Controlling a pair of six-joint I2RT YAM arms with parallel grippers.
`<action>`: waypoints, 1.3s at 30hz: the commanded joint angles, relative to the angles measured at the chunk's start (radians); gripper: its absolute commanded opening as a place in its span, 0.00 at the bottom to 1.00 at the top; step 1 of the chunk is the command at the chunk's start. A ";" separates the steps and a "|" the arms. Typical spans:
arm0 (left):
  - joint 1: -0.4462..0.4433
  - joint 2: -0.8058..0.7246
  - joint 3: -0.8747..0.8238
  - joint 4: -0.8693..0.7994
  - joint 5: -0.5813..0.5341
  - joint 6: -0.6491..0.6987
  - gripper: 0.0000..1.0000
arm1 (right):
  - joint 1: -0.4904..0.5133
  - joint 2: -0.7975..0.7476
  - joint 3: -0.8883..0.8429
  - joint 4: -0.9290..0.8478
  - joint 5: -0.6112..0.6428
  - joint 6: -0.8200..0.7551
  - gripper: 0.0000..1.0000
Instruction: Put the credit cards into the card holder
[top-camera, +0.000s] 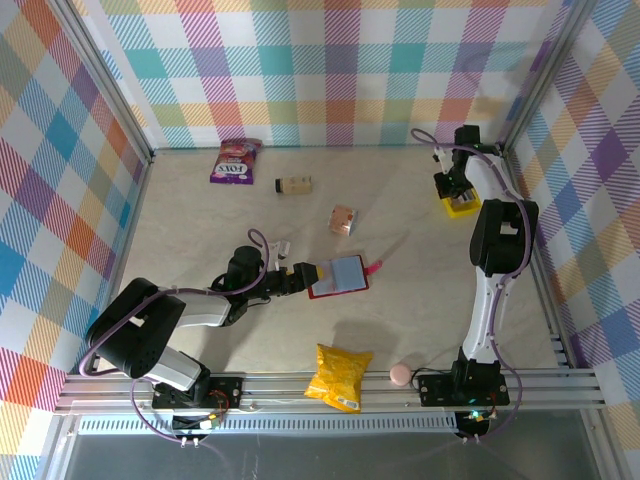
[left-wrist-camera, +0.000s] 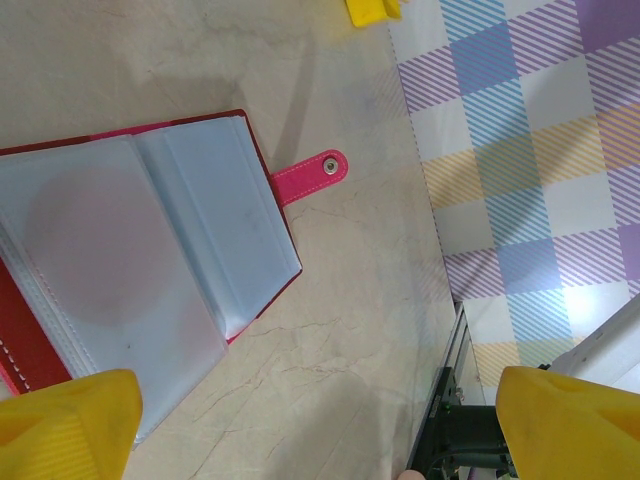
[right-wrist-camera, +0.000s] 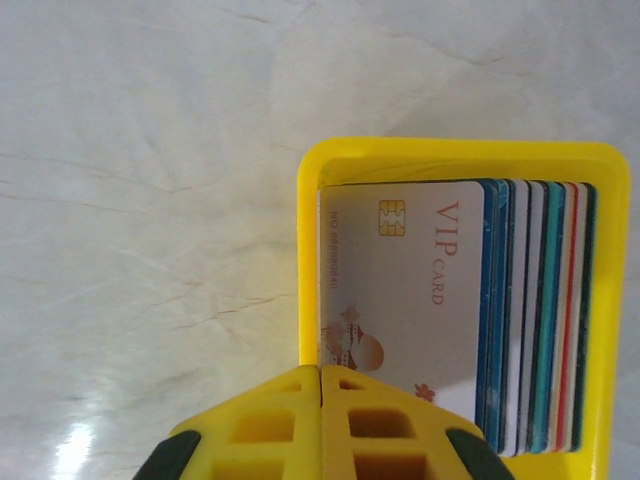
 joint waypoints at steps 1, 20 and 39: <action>0.008 -0.003 0.020 0.021 0.017 0.018 0.91 | 0.004 -0.051 0.003 -0.070 -0.156 0.062 0.00; 0.007 -0.199 -0.025 -0.082 -0.090 0.062 1.00 | 0.076 -0.591 -0.546 0.292 -0.120 0.438 0.00; -0.048 -0.445 0.020 -0.087 -0.194 -0.100 0.80 | 0.310 -0.995 -1.157 1.000 -0.908 0.997 0.00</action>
